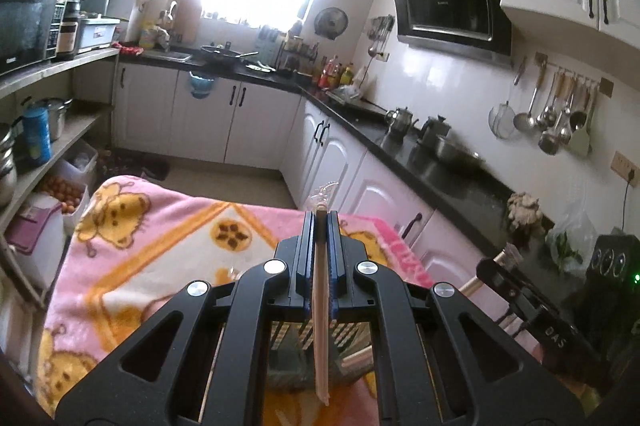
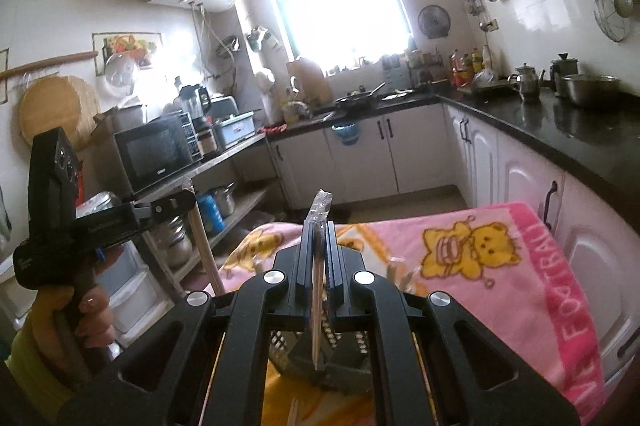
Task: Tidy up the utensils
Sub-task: 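Lift the chopsticks and carry both tools over the caddy, then lower the chopsticks into the caddy with both tools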
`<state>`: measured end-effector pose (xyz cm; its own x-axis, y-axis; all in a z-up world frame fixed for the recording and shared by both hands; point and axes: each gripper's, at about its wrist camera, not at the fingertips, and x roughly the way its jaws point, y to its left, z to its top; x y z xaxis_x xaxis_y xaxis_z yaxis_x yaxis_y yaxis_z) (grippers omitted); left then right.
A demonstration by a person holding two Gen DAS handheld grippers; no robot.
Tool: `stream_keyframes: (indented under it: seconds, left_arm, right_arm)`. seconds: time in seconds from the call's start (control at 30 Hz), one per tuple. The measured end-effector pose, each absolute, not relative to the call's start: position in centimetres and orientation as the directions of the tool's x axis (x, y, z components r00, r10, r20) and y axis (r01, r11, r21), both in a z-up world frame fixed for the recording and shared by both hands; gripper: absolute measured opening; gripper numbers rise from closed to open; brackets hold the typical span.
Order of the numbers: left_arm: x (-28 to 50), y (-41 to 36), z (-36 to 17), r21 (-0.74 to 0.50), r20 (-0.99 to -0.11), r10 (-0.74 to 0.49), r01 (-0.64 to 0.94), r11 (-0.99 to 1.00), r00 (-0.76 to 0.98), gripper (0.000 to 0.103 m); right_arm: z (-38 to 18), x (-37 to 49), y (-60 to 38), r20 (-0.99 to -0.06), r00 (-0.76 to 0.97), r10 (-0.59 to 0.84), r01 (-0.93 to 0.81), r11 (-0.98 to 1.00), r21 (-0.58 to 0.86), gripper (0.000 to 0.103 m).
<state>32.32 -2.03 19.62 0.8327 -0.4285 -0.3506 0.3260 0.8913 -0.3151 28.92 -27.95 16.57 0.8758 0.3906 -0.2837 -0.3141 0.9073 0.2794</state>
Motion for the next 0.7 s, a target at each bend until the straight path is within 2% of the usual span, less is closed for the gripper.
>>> stream_keyframes:
  seconds: [0.3,0.7]
  left_arm:
    - [34.5,-3.5,19.4,-0.316,-0.31,-0.407,0.311,0.896,0.859,0.001]
    - [36.6,-5.0,15.3,-0.315,-0.337,-0.387,0.284,0.906,0.858,0.001]
  right_arm:
    - [16.2,30.7,-29.3,-0.283,0.893,0.351,-0.273,0.921,0.279,0.006]
    - [12.9,33.1,-29.4,-0.324,0.891,0.318,-0.231,0.932,0.278,0.006]
